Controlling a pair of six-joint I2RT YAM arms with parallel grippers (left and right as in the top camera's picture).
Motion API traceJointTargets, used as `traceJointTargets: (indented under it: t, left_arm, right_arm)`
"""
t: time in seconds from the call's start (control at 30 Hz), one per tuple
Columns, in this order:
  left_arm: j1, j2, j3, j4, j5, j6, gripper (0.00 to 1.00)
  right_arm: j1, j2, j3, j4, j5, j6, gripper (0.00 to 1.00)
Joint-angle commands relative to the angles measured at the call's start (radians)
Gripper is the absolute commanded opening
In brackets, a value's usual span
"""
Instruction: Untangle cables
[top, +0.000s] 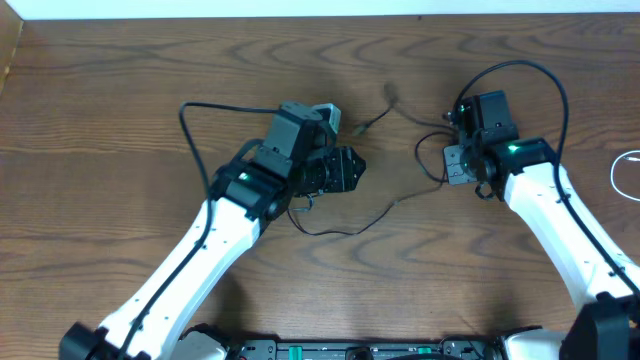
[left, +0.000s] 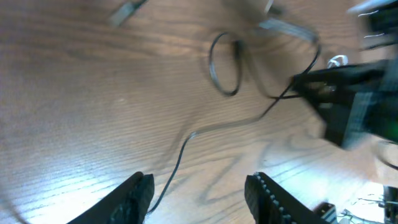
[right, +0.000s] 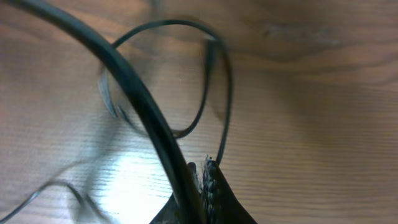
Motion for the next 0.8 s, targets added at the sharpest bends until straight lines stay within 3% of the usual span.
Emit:
traceJointTargets:
  t: [0.0,0.27,0.47,0.77]
  left_arm:
    - [0.002,0.054,0.006,-0.004,-0.017,0.018,0.54]
    - [0.001,0.164,0.005,-0.005,-0.018,0.018,0.61]
    - [0.001,0.257,0.005,-0.053,-0.031,0.018,0.62]
    - [0.001,0.376,0.000,-0.162,-0.237,0.018,0.61]
  right_arm:
    - [0.003,-0.084,0.076,0.011,0.018,0.010,0.01]
    - [0.003,-0.240,0.163,0.079,-0.271,-0.047,0.01]
    - [0.002,-0.325,0.163,0.119,-0.245,-0.046,0.01]
    - [-0.005,-0.344,0.163,0.076,0.000,-0.043,0.01]
